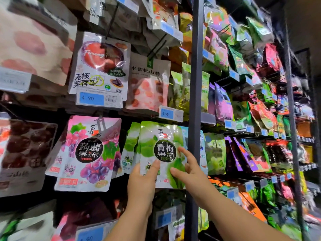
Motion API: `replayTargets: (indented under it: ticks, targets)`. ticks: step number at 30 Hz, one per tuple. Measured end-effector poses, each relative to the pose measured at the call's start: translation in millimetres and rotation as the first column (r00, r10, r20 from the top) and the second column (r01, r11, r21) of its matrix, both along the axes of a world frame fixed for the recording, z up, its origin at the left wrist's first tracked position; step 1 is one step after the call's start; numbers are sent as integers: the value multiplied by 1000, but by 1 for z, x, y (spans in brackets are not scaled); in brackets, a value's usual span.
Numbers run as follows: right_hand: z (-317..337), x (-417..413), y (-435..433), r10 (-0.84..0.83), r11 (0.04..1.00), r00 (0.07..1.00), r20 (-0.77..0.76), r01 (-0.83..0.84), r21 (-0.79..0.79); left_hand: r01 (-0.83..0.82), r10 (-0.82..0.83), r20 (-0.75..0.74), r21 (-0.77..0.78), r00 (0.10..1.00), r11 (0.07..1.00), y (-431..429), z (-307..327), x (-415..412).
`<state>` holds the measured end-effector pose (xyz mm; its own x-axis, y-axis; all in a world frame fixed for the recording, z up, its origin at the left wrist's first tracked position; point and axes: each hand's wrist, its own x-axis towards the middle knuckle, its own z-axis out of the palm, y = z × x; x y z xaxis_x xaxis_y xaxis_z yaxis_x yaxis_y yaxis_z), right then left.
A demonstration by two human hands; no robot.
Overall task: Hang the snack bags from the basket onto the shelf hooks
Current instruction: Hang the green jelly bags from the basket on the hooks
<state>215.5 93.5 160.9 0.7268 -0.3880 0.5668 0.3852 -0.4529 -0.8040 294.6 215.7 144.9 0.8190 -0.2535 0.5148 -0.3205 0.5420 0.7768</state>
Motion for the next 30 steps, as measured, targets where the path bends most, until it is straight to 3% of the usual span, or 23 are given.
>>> replayTargets:
  ticks: [9,17,25,30]
  targets:
    - [17,10,-9,-49,999,999,15,49,-12,-64,55,115,73,992,995,-12,18,10]
    - [19,10,-16,-76,996,996,-39,74,-57,-216,170,235,183,957,959,-14,17,15]
    - [22,25,-19,-122,988,988,-92,111,-109,-467,291,434,385,853,796,-11,17,24]
    - [21,40,-22,-130,985,981,-145,111,-131,-484,259,470,458,844,746,-17,18,41]
